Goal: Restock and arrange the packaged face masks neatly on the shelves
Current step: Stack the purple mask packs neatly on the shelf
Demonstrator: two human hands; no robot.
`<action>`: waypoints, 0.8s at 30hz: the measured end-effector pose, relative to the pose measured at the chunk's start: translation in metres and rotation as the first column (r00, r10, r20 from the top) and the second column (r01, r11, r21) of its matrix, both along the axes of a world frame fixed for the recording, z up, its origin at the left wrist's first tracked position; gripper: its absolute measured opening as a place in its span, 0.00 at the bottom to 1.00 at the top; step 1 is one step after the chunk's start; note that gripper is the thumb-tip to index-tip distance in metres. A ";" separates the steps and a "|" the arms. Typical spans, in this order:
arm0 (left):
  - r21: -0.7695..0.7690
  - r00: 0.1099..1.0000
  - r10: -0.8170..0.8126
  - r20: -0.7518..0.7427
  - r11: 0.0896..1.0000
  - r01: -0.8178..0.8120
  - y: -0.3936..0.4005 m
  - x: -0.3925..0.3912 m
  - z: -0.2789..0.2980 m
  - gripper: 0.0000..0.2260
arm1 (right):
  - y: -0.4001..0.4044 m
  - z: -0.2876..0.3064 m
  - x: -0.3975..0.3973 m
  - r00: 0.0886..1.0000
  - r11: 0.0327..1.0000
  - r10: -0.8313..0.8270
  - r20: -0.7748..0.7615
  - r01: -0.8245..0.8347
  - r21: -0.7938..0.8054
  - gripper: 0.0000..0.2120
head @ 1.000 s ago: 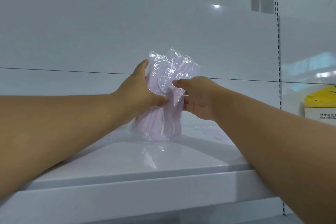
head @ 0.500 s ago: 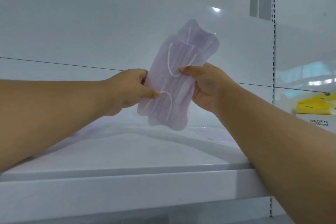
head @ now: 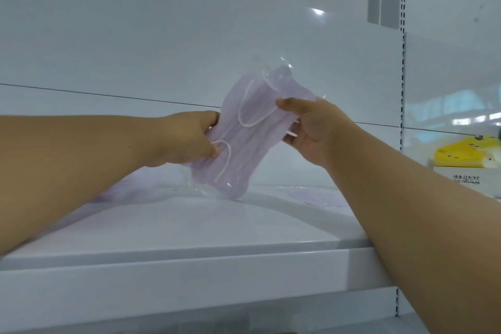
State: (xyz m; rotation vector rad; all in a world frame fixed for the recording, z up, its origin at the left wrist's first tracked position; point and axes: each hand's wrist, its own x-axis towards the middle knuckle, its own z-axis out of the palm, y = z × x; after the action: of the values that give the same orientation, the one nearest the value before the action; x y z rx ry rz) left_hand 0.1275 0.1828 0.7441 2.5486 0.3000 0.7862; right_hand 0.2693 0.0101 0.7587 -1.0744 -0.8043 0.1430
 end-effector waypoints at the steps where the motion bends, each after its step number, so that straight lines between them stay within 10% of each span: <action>1: 0.045 1.000 -0.003 -0.012 0.999 0.004 0.001 -0.004 0.002 0.19 | -0.003 0.002 0.005 0.999 0.999 -0.043 0.011 0.043 0.015 0.23; 12: 0.175 0.999 0.019 -0.034 0.985 -0.013 0.009 -0.020 0.003 0.14 | -0.020 -0.008 0.007 0.956 0.788 -0.129 0.264 0.260 -0.558 0.16; 24: 0.262 0.999 0.050 -0.017 0.964 -0.044 0.000 -0.009 0.000 0.14 | -0.024 -0.007 0.008 0.951 0.870 -0.111 0.289 0.233 -0.435 0.10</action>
State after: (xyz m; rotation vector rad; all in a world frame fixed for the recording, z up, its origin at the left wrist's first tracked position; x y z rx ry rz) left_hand 0.1190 0.1824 0.7437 2.8081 0.2819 0.8642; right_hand 0.2775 -0.0142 0.7521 -1.6427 -0.9243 0.0428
